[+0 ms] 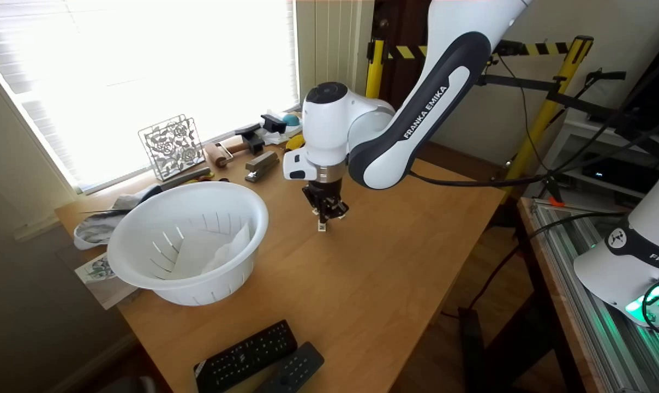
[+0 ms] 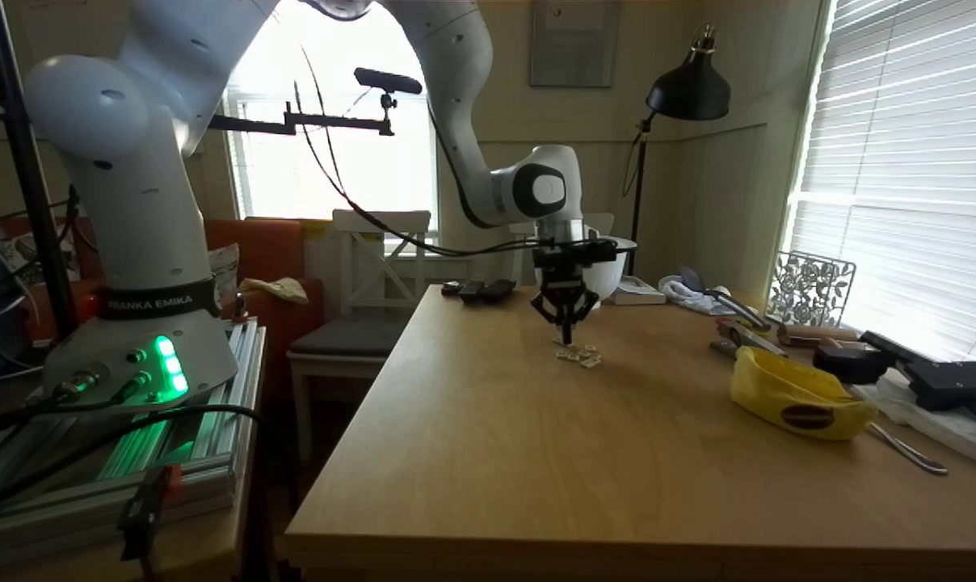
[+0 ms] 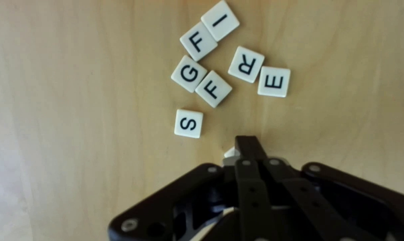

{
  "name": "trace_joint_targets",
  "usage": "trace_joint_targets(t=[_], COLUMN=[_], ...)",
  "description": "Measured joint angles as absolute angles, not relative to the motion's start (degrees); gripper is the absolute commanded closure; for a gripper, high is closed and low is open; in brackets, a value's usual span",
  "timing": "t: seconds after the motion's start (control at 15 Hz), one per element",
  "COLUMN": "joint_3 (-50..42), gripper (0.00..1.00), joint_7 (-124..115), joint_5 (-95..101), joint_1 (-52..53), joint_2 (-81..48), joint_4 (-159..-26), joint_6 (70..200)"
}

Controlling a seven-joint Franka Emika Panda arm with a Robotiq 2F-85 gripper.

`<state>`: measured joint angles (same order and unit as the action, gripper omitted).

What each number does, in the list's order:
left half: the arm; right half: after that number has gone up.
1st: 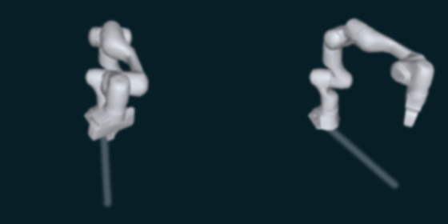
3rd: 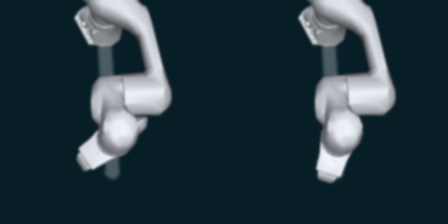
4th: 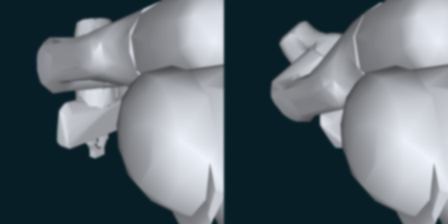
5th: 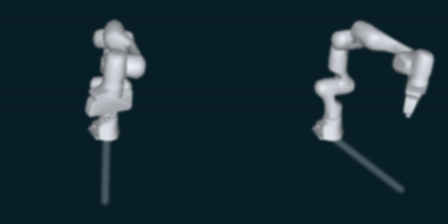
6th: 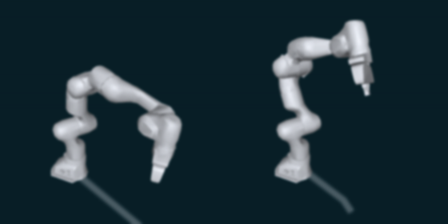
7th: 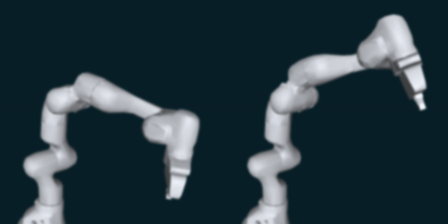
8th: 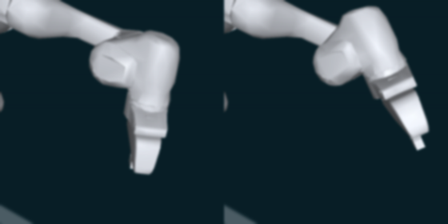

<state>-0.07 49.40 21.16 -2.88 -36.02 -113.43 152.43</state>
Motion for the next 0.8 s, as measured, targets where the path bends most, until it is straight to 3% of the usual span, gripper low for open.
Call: trace_joint_targets(t=[0.8], joint_3=[-3.25], gripper=[1.00], joint_7=[38.96], joint_5=[21.62], joint_1=[-1.67], joint_2=[-30.26], joint_4=[-121.03], joint_6=[158.77])
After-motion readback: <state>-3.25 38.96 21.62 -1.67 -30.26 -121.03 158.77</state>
